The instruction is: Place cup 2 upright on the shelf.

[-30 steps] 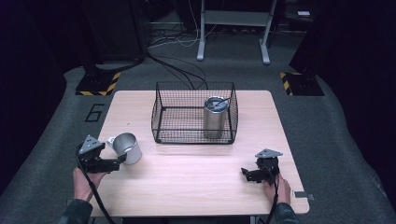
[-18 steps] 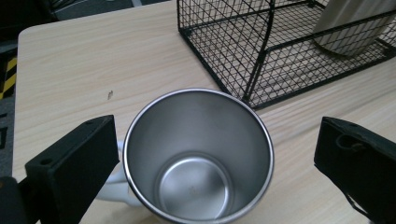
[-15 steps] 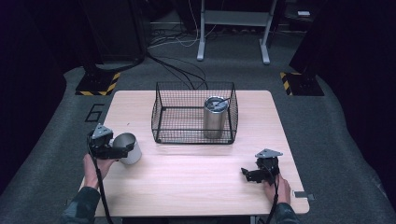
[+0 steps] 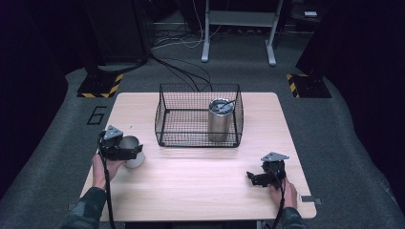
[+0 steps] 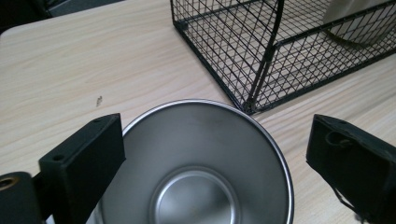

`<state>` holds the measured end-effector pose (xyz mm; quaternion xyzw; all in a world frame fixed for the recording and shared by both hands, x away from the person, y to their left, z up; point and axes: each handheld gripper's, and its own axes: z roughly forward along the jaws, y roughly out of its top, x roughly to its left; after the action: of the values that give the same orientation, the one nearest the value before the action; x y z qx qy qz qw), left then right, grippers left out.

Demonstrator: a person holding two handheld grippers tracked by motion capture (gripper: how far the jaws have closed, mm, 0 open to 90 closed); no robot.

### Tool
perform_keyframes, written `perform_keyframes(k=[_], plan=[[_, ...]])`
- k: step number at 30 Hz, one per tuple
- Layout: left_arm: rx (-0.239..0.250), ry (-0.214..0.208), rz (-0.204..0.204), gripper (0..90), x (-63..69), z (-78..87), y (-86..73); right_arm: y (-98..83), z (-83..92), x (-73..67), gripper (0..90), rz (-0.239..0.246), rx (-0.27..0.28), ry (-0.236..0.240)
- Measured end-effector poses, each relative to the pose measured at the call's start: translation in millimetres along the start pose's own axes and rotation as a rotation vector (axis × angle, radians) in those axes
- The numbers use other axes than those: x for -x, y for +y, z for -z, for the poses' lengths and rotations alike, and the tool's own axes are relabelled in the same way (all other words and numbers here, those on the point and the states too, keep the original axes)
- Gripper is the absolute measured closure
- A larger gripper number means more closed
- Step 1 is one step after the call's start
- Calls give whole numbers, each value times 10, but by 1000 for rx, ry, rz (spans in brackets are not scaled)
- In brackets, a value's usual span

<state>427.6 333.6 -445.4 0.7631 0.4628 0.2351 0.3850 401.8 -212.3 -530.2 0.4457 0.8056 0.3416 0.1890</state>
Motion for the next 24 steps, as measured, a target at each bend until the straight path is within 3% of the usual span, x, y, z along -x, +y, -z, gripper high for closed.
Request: perform_keyframes(k=[2,11,16,24], plan=[[-13,-7,9,76,-3,-30,-14,2,4,-1,0,0,-8,1],[47,20,-25,86,14,45,17,1,2,-1,0,0,-7,-1],[36,29,-10,20,-48,17,2,2,3,-1,0,0,-7,-1],[17,-7,30,31,-117,-80,-81,1,2,-1,0,-1,-5,0]])
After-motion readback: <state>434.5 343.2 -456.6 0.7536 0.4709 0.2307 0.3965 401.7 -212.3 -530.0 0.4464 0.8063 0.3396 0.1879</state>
